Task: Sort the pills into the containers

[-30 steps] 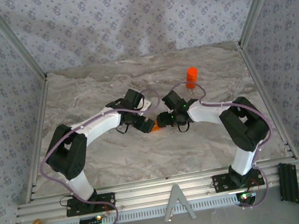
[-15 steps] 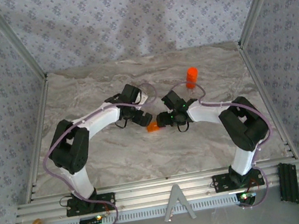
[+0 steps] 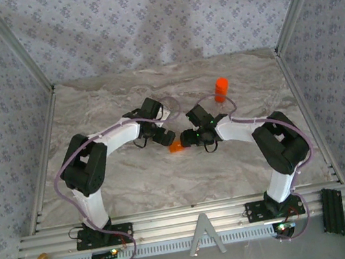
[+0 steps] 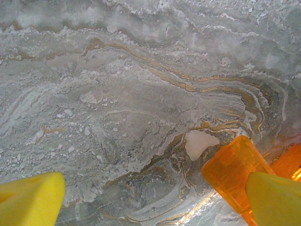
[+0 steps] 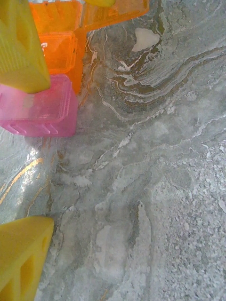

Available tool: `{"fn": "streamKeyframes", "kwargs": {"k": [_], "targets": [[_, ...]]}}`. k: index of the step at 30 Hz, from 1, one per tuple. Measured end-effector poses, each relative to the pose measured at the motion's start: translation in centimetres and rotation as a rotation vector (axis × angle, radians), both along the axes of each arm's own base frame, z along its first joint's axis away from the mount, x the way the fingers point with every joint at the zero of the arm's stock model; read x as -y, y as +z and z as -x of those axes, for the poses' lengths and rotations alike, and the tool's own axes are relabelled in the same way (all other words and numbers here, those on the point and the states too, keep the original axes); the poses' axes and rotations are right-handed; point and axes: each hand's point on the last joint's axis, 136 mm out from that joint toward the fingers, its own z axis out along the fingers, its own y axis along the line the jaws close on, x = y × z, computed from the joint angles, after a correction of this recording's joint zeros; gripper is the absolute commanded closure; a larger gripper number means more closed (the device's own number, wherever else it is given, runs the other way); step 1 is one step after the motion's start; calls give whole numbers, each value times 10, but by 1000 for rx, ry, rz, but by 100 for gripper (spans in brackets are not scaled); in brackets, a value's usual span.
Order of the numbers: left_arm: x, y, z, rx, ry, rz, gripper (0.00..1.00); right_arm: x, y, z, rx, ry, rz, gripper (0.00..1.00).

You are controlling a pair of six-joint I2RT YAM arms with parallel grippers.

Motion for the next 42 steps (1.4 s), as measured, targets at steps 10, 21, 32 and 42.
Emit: {"fn": "streamKeyframes", "kwargs": {"k": [10, 21, 32, 42], "targets": [[11, 40, 4, 37, 57, 160, 0, 0, 1, 1, 5, 1, 13, 28], [8, 71, 23, 47, 226, 430, 0, 8, 14, 17, -11, 10, 29, 25], [-7, 56, 57, -10, 419, 604, 0, 22, 27, 4, 0, -38, -16, 28], [21, 50, 83, -59, 412, 679, 0, 16, 13, 1, -37, -32, -52, 36]]}}
